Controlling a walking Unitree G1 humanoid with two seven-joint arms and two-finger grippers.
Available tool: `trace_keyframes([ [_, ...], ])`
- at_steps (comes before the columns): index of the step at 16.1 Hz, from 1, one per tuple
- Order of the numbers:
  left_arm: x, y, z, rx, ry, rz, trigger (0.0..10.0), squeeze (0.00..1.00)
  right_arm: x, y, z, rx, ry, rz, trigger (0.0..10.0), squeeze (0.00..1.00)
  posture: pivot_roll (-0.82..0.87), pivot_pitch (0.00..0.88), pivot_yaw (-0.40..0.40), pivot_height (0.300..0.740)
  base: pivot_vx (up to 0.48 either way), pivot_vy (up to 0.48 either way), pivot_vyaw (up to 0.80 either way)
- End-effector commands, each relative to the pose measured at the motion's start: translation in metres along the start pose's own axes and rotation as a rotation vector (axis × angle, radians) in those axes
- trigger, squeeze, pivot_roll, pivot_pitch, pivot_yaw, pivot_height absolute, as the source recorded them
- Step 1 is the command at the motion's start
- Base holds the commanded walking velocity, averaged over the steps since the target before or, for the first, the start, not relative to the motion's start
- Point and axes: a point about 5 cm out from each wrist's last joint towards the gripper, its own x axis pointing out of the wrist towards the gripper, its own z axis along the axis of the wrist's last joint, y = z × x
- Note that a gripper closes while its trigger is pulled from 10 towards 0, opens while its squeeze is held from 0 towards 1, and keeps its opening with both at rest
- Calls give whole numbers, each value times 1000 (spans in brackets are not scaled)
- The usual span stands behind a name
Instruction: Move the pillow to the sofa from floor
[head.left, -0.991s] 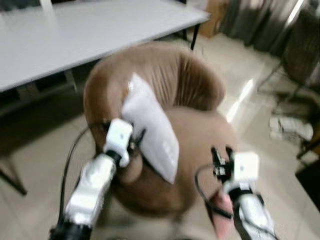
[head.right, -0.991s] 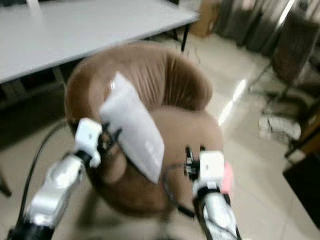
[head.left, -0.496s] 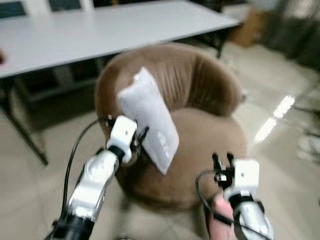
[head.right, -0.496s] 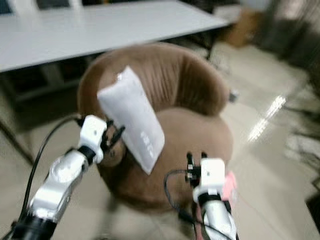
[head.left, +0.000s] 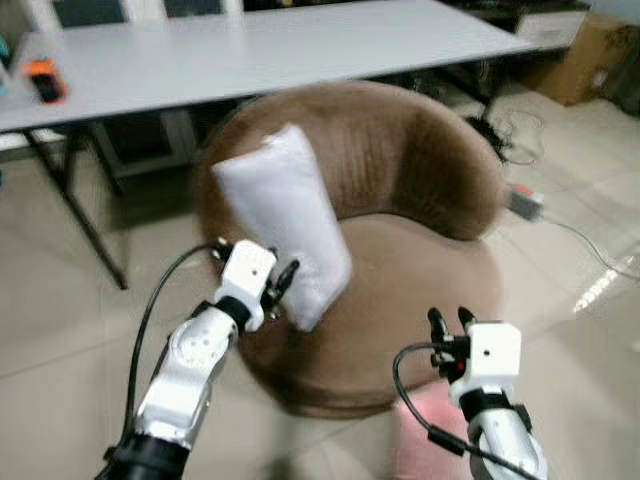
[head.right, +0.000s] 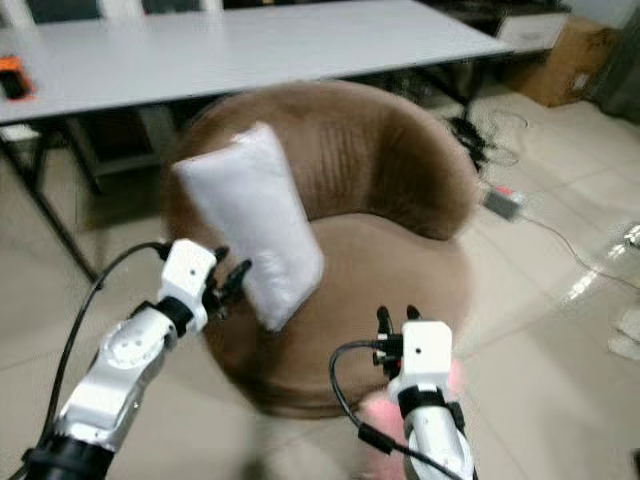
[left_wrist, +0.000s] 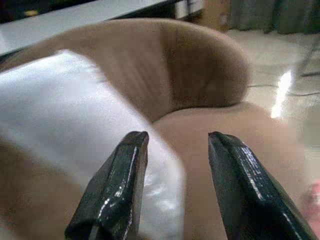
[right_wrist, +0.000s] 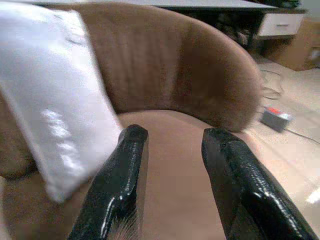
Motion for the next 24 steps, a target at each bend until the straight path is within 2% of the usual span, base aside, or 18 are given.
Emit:
trace_keyframes([
  [1, 1, -4, 3, 16, -6, -24, 10000, 0, 0, -3, 2, -5, -13, -19, 10000, 0, -26, 14, 3, 740, 0, -480, 0],
  [6, -7, -5, -4, 11, 14, -19, 10000, 0, 1, -4, 1, -7, -13, -28, 10000, 0, -22, 20, -5, 740, 0, -480, 0],
  [8, -7, -6, -3, 14, 13, -16, 10000, 0, 2, -1, 3, 0, -20, 4, 10000, 0, -20, 23, -8, 740, 0, -480, 284],
  [24, -6, -6, -1, 14, -15, 23, 10000, 0, 8, 5, 4, -21, -26, 89, 10000, 0, -13, 35, -27, 740, 0, -480, 800],
])
